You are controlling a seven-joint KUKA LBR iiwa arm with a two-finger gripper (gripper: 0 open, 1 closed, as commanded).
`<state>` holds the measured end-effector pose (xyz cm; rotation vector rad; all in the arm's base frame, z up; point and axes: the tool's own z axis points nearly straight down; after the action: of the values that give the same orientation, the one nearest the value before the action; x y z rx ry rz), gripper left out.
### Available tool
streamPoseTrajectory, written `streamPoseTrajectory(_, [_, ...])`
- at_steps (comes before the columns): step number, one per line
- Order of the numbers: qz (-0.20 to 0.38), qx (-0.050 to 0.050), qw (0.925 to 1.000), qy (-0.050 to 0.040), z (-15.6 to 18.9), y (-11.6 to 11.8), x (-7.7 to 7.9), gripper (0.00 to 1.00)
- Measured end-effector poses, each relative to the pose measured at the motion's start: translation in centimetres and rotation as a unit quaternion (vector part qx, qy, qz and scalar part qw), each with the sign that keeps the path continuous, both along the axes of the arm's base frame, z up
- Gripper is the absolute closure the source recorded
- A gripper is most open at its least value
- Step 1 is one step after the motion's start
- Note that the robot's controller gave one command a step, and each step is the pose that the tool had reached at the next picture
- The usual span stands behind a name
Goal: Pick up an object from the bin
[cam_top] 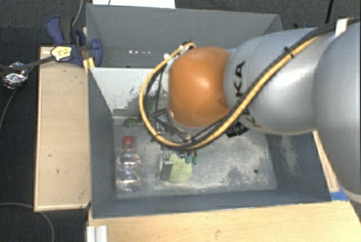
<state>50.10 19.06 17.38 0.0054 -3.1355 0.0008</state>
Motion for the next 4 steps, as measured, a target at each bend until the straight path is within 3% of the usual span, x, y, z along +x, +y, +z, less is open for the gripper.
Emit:
streamPoseTrajectory(1, [-0.003,0.001,1.0000,-0.0040,0.5,-0.1,0.2,0.00])
streamPoseTrajectory(2, [0.023,0.001,0.9997,-0.0041,-6.6,-4.2,-0.5,0.00])
streamPoseTrajectory(3, [0.007,0.001,1.0000,-0.0010,-7.5,-6.3,-0.4,0.00])
streamPoseTrajectory(4, [0.002,0.001,1.0000,-0.0040,-4.2,-7.5,-0.1,0.00])
